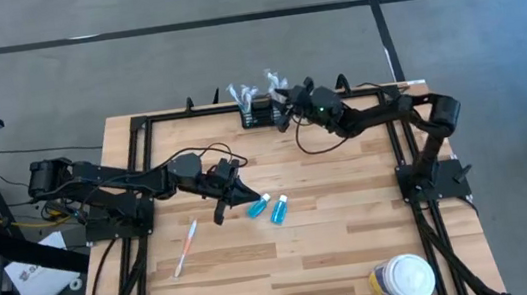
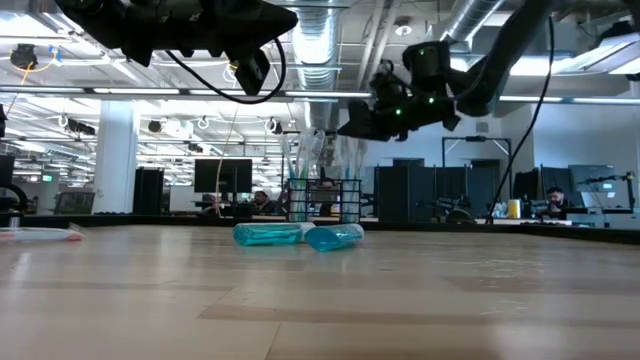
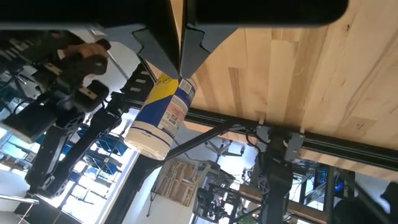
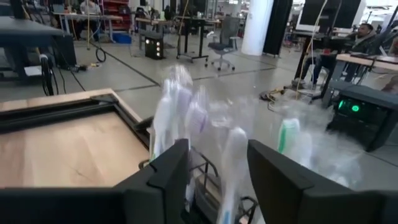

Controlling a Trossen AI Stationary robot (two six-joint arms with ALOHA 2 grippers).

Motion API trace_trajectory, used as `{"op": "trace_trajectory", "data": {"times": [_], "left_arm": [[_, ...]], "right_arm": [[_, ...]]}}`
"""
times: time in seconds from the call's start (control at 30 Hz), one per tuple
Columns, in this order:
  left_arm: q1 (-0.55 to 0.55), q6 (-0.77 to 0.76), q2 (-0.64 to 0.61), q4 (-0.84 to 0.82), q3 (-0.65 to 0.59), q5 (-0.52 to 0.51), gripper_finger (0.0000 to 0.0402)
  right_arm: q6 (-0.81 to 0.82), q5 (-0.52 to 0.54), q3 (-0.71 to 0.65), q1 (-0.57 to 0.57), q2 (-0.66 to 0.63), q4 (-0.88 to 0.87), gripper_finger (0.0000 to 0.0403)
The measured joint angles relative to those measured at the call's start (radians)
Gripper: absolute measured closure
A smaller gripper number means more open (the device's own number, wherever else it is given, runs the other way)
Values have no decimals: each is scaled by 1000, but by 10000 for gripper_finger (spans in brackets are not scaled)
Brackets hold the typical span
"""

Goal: Pick & Place toothbrushing station
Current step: Put the blue toothbrush into the black wire organizer, then put the left blue mouthwash into the black wire organizer

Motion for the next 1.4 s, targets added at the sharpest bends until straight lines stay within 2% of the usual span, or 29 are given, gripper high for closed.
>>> {"op": "trace_trajectory", "data": {"times": [0.3,0.67,1.1,1.33,1.4], "left_arm": [[0,-1,0,-21,0,-4,394],[0,-16,0,-217,0,-26,394],[0,-30,0,-225,0,-52,394],[0,-32,0,-224,0,-64,394],[0,-75,0,-225,0,-64,394]], "right_arm": [[0,3,0,29,-137,-197,225],[-46,3,0,123,-255,-456,228],[-103,2,-1,321,-263,-775,239],[-86,2,-1,407,-264,-855,237],[-78,2,-1,426,-264,-863,238]]}}
